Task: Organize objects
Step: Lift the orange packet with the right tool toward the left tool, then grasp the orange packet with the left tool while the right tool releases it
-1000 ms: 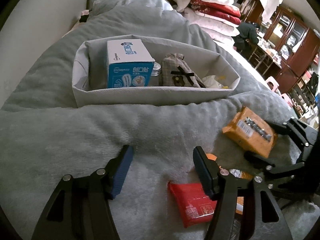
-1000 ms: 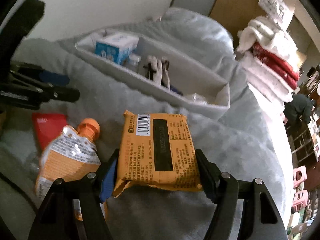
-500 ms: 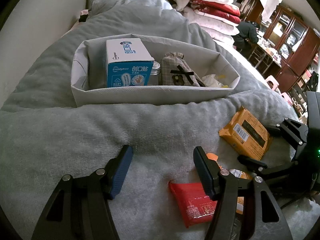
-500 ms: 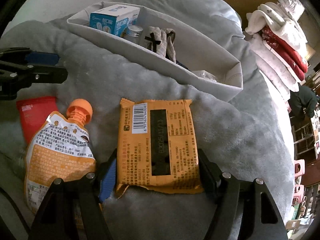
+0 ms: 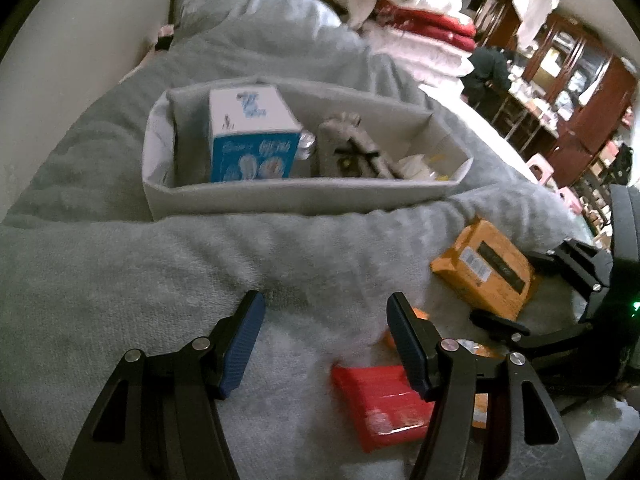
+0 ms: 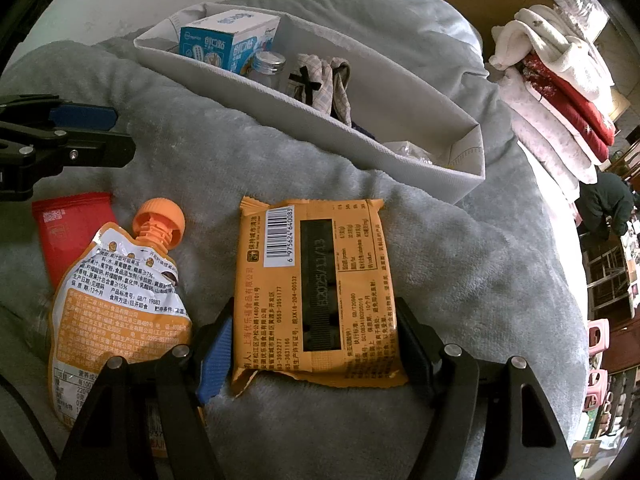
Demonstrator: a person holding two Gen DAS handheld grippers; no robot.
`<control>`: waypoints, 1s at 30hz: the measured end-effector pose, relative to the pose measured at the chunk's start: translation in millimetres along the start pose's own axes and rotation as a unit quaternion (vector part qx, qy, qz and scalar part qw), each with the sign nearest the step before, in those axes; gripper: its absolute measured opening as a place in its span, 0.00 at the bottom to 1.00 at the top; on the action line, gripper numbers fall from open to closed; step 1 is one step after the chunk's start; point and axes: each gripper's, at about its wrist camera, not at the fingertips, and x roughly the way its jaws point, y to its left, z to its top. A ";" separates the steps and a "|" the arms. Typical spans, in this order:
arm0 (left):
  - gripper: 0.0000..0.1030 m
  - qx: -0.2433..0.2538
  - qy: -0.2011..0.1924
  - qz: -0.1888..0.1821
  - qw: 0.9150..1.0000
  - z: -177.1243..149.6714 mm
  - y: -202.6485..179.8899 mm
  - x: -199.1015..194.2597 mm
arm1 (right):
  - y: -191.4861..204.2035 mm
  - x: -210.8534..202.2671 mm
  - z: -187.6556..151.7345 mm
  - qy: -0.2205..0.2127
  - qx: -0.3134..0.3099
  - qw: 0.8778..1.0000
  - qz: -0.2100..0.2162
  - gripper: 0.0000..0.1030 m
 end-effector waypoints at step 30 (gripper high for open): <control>0.20 -0.058 -0.033 -0.279 0.958 7.8 -26.1 -37.6 | 10.1 -80.7 -12.6 -0.177 0.014 0.969 0.174 0.68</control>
